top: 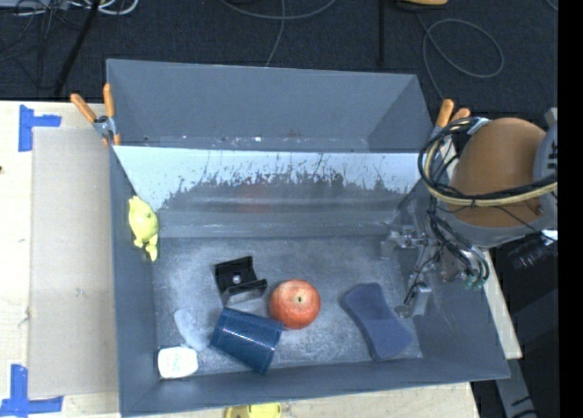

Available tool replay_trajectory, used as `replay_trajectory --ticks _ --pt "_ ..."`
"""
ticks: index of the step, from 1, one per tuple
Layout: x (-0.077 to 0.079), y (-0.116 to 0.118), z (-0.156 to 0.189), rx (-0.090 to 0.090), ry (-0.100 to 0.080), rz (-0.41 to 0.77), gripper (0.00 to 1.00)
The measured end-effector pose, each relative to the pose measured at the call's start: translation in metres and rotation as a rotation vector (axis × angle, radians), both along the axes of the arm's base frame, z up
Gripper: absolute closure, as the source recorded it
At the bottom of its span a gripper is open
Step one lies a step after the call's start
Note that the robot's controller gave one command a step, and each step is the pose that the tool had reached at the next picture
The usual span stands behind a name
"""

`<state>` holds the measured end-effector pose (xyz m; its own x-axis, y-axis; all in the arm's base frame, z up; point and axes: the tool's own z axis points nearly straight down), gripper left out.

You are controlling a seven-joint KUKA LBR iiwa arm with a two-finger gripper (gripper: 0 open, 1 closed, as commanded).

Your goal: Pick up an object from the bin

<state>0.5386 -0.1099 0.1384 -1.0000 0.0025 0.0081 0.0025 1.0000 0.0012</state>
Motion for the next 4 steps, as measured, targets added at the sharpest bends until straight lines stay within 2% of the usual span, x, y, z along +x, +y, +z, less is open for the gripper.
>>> replay_trajectory --ticks 1,2,3,4 --pt "0.002 0.000 0.004 -0.001 -0.007 0.003 0.00" --pt "0.003 0.048 -0.020 -0.002 -0.009 0.052 0.00" --pt "0.027 0.059 -0.036 0.006 -0.010 0.125 0.00" --pt "0.020 0.038 -0.048 -0.006 -0.009 0.136 0.00"
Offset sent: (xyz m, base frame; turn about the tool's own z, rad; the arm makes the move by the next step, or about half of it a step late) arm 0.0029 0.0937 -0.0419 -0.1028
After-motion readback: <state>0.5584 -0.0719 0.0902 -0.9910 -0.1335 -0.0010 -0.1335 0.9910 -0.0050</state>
